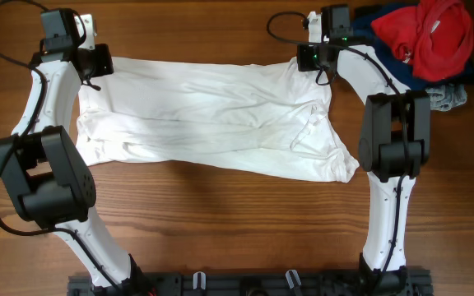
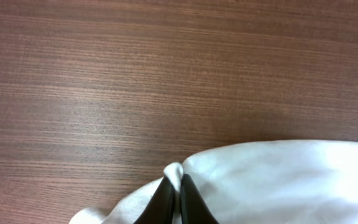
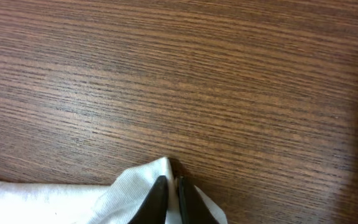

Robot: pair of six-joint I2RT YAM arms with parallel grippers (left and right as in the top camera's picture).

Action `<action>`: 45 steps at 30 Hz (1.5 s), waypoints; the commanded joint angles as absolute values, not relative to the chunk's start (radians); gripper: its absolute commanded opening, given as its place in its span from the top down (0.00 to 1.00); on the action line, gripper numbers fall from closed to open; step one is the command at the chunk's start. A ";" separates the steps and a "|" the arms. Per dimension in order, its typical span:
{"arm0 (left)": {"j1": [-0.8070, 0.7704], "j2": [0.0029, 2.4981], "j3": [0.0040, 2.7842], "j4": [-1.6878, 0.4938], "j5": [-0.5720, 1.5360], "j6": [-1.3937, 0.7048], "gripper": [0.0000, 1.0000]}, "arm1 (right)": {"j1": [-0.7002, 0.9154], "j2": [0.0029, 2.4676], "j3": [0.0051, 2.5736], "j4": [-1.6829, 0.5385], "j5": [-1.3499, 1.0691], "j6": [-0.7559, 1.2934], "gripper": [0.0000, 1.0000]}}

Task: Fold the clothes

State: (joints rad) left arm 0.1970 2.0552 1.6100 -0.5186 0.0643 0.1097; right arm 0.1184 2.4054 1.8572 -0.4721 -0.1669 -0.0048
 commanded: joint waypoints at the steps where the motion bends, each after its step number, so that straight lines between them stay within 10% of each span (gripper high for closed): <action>1: 0.194 2.043 1.610 -0.509 0.058 0.097 0.96 | 0.115 2.418 1.889 -0.480 -0.158 0.006 0.96; 25: 0.195 1.879 1.610 -0.972 0.040 0.096 0.96 | 0.106 2.110 2.017 -1.291 -0.158 -0.023 0.96; 42: 0.295 1.882 1.512 -1.145 0.056 0.096 0.96 | 0.083 2.111 1.765 -1.343 -0.185 -0.019 0.96; 44: 0.295 1.882 1.488 -1.142 0.056 0.096 0.72 | 0.081 2.110 1.765 -1.352 -0.185 -0.025 0.88; 45: 0.295 1.882 1.483 -1.142 0.056 0.096 0.59 | 0.081 2.110 1.765 -1.360 -0.184 -0.028 0.66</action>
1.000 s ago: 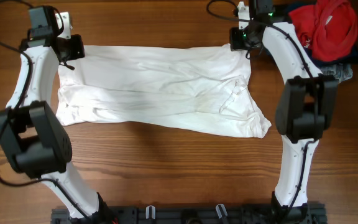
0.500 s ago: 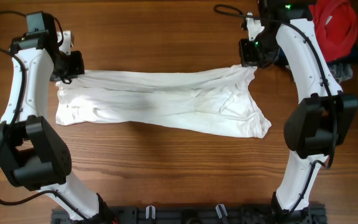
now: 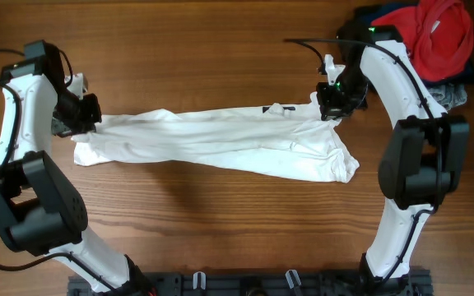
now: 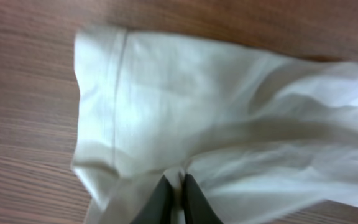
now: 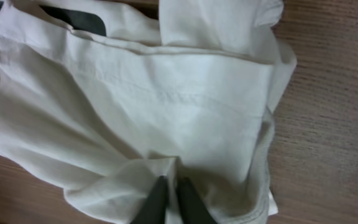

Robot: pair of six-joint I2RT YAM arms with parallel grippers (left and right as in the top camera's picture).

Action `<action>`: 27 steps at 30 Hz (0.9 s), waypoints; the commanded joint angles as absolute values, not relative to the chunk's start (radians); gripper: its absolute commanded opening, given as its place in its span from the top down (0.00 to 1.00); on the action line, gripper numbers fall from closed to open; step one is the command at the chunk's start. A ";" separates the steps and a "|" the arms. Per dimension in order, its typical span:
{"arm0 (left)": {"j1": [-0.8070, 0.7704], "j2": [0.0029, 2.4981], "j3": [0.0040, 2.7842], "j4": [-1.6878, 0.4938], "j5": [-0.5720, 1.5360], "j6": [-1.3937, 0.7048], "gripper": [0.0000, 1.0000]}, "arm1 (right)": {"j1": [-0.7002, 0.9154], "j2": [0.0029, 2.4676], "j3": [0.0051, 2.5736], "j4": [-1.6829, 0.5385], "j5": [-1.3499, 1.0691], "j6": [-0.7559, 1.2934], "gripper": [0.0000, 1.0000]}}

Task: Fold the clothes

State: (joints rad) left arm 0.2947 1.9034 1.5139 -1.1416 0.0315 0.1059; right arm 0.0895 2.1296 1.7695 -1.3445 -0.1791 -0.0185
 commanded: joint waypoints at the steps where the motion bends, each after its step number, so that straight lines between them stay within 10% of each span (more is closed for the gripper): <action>1: 0.295 1.882 1.483 -1.142 0.056 0.096 0.44 | 0.081 2.111 1.765 -1.368 -0.184 -0.038 0.48; 3: 0.295 1.882 1.483 -1.142 0.055 0.096 0.11 | 0.081 2.111 1.765 -1.383 -0.184 -0.053 0.33; 5: 0.295 1.882 1.483 -1.137 0.055 0.096 0.00 | 0.080 2.110 1.765 -1.381 -0.185 -0.050 0.33; 27: 0.463 1.932 1.329 -0.841 0.287 0.291 0.00 | 0.081 2.110 1.765 -1.343 -0.219 -0.100 0.22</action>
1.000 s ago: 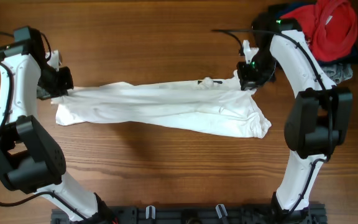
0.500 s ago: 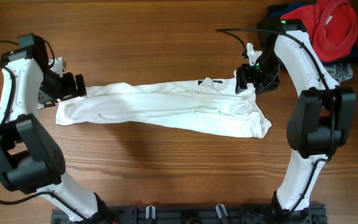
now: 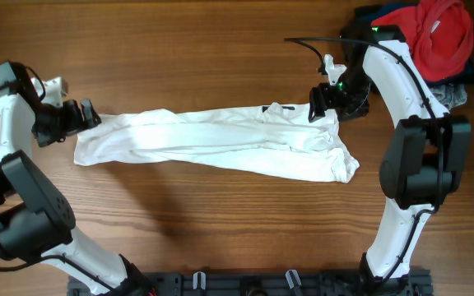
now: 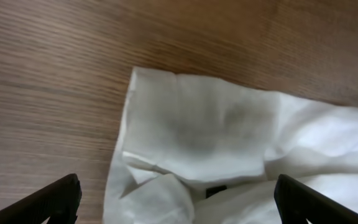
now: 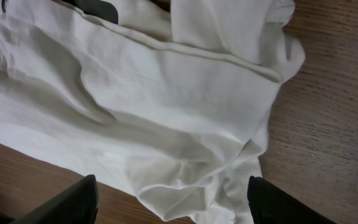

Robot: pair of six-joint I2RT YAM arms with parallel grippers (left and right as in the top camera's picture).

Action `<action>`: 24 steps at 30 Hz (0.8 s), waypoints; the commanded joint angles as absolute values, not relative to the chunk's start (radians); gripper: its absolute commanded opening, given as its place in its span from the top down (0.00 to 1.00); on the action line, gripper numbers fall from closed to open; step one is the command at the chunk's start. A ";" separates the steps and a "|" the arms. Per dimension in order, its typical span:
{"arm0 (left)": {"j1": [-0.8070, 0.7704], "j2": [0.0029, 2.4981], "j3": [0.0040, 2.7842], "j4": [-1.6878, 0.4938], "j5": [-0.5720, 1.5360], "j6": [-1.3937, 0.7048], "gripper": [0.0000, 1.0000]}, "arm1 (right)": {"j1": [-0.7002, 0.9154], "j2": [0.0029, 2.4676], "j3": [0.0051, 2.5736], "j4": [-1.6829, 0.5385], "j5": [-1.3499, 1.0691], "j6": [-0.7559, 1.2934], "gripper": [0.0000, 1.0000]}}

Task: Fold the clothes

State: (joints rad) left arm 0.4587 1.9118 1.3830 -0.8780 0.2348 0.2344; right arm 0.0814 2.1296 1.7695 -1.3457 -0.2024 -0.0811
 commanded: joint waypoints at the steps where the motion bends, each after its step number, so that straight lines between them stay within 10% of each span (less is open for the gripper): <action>1: 0.463 1.933 1.313 -0.824 0.288 0.303 0.00 | 0.081 2.110 1.765 -1.343 -0.219 -0.103 0.22; 15: 0.475 1.961 1.011 -0.488 0.181 0.227 0.02 | 0.081 2.110 1.765 -1.331 -0.219 -0.105 0.20; 24: 0.475 1.985 0.983 -0.476 0.392 0.228 0.79 | 0.081 2.110 1.765 -1.321 -0.235 -0.075 0.20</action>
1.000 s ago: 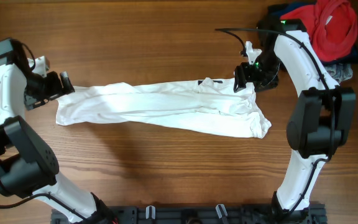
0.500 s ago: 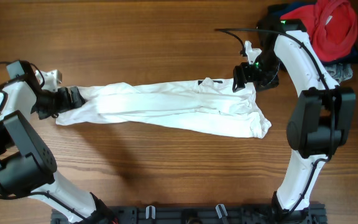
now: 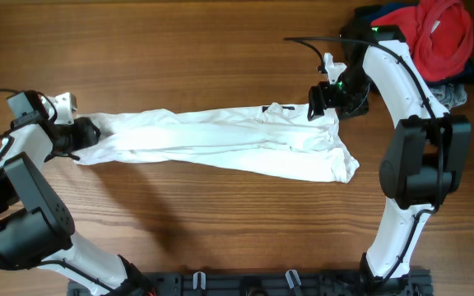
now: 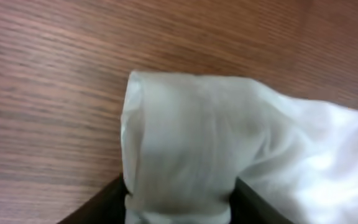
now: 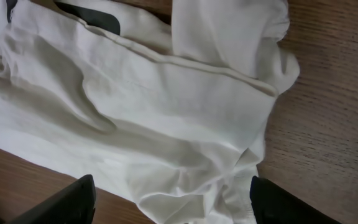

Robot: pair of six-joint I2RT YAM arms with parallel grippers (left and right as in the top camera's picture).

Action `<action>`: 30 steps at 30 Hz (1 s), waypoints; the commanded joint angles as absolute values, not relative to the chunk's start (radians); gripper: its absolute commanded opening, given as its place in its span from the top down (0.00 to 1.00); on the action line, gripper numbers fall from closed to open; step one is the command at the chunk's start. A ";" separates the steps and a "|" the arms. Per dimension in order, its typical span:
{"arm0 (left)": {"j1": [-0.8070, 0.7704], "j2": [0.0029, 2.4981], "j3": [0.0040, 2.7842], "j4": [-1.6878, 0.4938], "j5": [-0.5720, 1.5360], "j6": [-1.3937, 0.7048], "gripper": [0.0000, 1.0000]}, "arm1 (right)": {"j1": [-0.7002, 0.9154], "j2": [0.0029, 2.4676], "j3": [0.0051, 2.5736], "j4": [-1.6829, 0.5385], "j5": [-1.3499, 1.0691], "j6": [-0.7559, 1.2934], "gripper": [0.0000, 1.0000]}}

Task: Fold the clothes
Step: 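Fold the shirt's left end toward the centre with the left gripper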

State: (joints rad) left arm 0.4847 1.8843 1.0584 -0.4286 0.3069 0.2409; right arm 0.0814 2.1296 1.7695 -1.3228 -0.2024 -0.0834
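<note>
A white garment (image 3: 220,144) lies on the wooden table as a long narrow band running left to right. My left gripper (image 3: 85,131) is at its left end; in the left wrist view the bunched cloth (image 4: 185,124) fills the gap of the gripper (image 4: 179,202), whose jaws press it from both sides. My right gripper (image 3: 323,105) hovers open over the band's right end, its fingers wide apart above the cloth (image 5: 166,106) with nothing between them. A dark label (image 5: 89,14) shows near the far edge.
A pile of red and blue clothes (image 3: 434,37) sits at the back right corner, with a grey piece (image 3: 449,97) beside it. Bare wooden table (image 3: 220,230) lies in front of the garment.
My left gripper was open just off the garment's left end; now it is on that end with its jaws closed in on the bunched cloth. The right gripper stays open, barely moved.
Both grippers first held the far corners of the garment, spread wide on the table. Then, still shut, they were nearer the front and the garment lay folded into a long band. Then both were open, the cloth let go. Now the left one grips the left end.
</note>
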 commanded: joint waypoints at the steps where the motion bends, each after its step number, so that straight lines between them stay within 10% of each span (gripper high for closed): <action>1: 0.475 1.985 0.983 -0.480 0.392 0.228 0.91 | 0.081 2.110 1.765 -1.322 -0.239 -0.074 0.20; 14: 0.599 1.881 1.192 -0.595 0.378 0.168 0.96 | 0.082 2.110 1.765 -1.307 -0.449 -0.076 0.32; 18: 0.605 1.837 1.261 -0.617 0.358 0.167 0.96 | 0.105 2.110 1.765 -1.256 -0.525 -0.028 0.96; 30: 0.565 1.785 1.427 -0.769 0.340 0.221 0.96 | 0.239 2.138 1.757 -1.112 -0.521 0.180 0.96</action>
